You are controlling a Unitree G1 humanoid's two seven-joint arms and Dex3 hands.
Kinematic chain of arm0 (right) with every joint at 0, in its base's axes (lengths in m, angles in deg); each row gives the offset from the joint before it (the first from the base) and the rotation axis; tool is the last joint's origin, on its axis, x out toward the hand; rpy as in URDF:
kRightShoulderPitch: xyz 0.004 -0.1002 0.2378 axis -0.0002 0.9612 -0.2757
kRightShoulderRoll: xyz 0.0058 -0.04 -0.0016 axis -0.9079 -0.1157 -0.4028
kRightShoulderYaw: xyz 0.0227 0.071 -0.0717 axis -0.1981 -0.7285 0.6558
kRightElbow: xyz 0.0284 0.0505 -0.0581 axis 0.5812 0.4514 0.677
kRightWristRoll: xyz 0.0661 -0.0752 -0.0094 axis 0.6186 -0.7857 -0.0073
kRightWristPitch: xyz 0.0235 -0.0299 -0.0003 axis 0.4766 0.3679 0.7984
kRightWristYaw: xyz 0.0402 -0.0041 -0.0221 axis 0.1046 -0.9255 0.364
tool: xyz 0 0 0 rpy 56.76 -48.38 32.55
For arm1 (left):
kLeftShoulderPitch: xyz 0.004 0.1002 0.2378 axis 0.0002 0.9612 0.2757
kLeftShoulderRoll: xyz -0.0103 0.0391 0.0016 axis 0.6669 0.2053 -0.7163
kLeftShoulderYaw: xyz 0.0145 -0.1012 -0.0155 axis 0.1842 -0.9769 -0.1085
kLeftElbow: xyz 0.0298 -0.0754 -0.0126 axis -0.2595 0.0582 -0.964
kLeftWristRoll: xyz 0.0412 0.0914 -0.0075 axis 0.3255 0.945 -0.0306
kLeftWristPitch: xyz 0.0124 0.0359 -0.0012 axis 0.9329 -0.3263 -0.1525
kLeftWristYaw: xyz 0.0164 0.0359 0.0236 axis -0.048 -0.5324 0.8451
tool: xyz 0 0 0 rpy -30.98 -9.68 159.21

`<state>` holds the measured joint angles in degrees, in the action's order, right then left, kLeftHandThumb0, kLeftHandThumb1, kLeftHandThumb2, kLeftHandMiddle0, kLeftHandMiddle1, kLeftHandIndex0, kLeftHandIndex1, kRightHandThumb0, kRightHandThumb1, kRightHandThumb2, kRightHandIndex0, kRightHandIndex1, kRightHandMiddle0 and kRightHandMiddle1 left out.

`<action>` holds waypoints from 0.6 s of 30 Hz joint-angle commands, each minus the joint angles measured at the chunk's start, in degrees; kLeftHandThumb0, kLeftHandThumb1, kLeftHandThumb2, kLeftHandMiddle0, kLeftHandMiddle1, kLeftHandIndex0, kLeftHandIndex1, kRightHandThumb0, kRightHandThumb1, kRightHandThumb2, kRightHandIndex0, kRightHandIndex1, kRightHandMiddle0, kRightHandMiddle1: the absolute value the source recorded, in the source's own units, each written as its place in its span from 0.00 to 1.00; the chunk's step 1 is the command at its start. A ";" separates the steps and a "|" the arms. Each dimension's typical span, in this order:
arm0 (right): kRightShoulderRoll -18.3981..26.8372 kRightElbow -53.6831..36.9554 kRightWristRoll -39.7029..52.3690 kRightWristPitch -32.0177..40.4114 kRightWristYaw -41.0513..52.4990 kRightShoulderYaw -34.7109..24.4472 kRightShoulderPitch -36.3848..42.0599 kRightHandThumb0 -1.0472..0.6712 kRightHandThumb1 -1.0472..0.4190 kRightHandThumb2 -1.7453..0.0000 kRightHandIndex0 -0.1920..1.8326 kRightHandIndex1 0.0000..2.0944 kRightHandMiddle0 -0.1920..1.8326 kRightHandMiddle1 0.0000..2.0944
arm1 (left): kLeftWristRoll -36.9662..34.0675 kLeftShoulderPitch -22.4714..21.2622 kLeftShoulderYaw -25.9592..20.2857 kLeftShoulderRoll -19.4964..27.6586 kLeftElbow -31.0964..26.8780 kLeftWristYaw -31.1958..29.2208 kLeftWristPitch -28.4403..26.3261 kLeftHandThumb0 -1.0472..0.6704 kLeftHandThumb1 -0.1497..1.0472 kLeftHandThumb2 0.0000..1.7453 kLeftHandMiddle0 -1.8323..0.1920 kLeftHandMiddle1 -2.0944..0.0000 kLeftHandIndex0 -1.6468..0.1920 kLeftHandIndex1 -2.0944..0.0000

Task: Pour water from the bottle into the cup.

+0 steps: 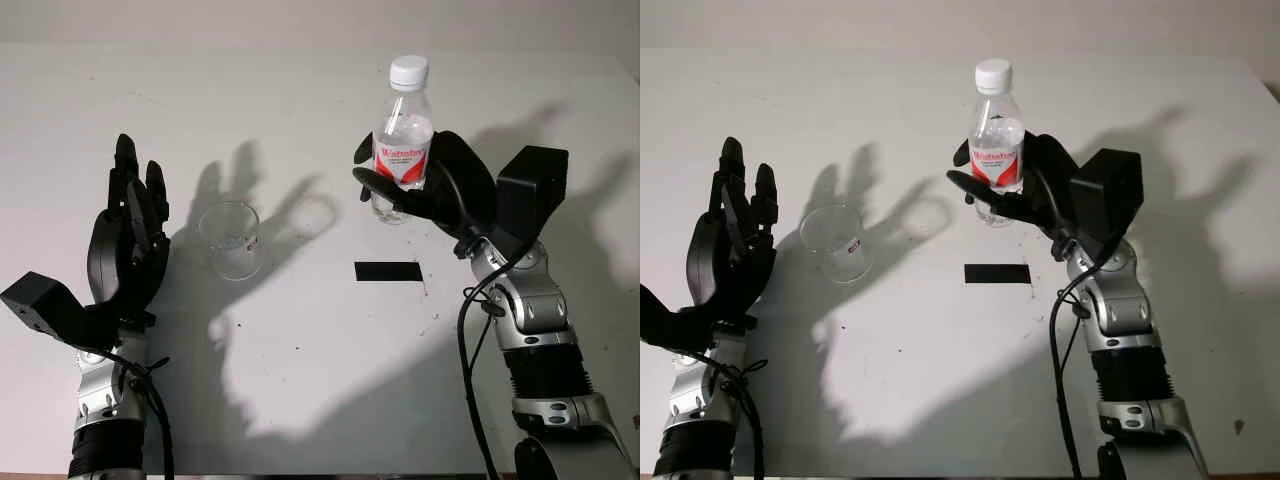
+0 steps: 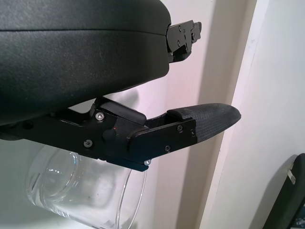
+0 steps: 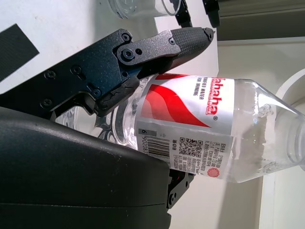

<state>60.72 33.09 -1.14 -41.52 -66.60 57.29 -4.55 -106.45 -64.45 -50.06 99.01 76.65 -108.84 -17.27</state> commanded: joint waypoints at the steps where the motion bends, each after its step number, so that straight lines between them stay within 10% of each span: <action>1: -0.31 -2.25 0.05 0.31 -0.39 -0.63 1.45 0.39 0.00 0.75 0.58 1.00 0.43 1.00 | 0.08 1.42 0.12 -0.49 0.99 -0.37 0.08 0.17 1.00 0.39 1.00 1.00 1.00 1.00; 18: -6.11 2.01 -2.23 -7.13 -5.74 -0.83 9.83 0.36 0.00 0.76 0.55 1.00 0.40 1.00 | -1.12 1.52 -0.35 -0.17 0.70 -1.64 -0.19 0.18 1.00 0.39 1.00 1.00 1.00 1.00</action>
<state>55.29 34.77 -3.24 -47.20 -72.19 56.49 4.56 -107.45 -64.42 -50.30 99.11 76.70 -110.00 -17.57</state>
